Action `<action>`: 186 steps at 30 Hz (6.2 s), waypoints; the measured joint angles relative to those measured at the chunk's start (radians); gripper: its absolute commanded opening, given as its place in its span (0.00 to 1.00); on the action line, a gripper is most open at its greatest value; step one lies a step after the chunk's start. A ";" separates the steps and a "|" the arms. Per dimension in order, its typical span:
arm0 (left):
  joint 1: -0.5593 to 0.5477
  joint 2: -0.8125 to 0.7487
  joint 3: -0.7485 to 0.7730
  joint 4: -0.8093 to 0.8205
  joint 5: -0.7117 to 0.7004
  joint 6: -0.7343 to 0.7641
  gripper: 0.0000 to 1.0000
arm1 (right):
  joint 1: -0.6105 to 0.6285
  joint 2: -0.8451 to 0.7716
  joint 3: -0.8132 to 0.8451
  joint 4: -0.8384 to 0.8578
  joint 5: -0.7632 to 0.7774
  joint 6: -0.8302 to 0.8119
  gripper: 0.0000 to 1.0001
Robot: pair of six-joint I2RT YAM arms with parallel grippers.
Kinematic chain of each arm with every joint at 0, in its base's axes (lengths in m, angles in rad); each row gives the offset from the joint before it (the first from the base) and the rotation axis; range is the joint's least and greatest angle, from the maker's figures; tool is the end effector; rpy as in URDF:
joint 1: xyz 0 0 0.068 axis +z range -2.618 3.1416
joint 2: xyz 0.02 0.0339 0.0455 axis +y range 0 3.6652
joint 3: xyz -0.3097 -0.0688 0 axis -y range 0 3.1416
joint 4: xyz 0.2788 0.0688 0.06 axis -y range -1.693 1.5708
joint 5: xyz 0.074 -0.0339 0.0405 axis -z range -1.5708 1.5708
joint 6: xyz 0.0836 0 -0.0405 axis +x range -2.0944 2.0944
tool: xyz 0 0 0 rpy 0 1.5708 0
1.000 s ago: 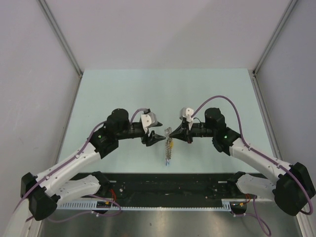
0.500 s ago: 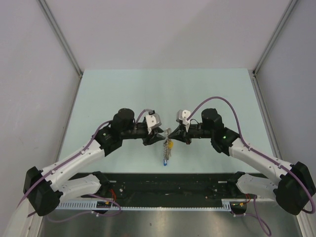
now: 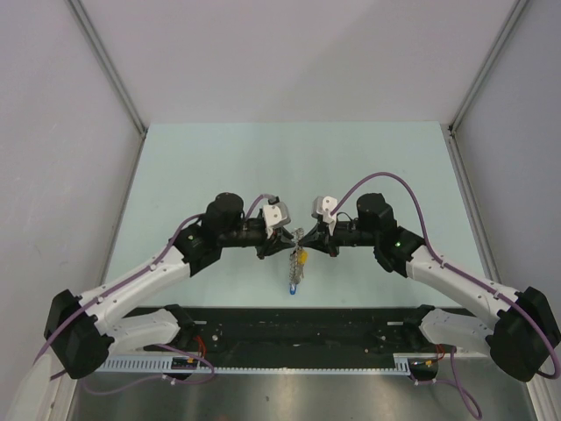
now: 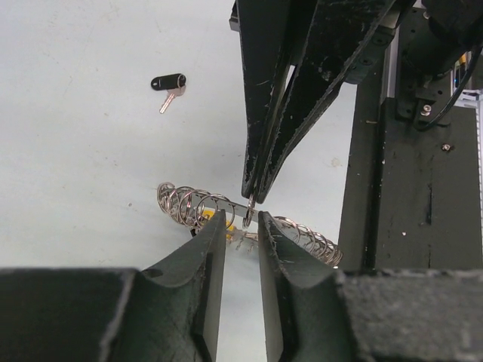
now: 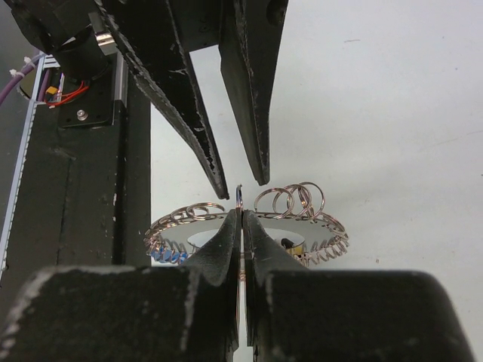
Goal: Put the keys on the keyring
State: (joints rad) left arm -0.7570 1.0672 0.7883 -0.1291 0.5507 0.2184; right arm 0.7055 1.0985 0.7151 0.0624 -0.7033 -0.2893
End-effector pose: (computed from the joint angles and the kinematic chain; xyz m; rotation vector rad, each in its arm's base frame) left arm 0.1796 -0.2299 0.3081 1.2585 1.5843 -0.8896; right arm 0.1864 0.2297 0.2972 -1.3186 1.3981 0.9438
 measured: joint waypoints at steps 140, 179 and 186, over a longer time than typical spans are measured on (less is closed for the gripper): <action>0.165 -0.178 -0.057 -0.129 -0.259 0.000 0.00 | -0.370 0.469 0.068 -0.137 0.513 0.481 0.23; 0.165 -0.180 -0.057 -0.131 -0.256 0.001 0.00 | -0.480 0.480 0.070 -0.236 0.328 0.475 0.58; 0.165 -0.184 -0.057 -0.143 -0.256 0.001 0.00 | -0.353 0.482 0.071 -0.246 0.309 0.506 0.57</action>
State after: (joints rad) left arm -0.5922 0.8833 0.7311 -0.2722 0.2951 0.2192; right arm 0.3527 1.5806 0.7860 -0.1837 -0.3943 0.2165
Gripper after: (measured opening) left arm 0.006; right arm 0.578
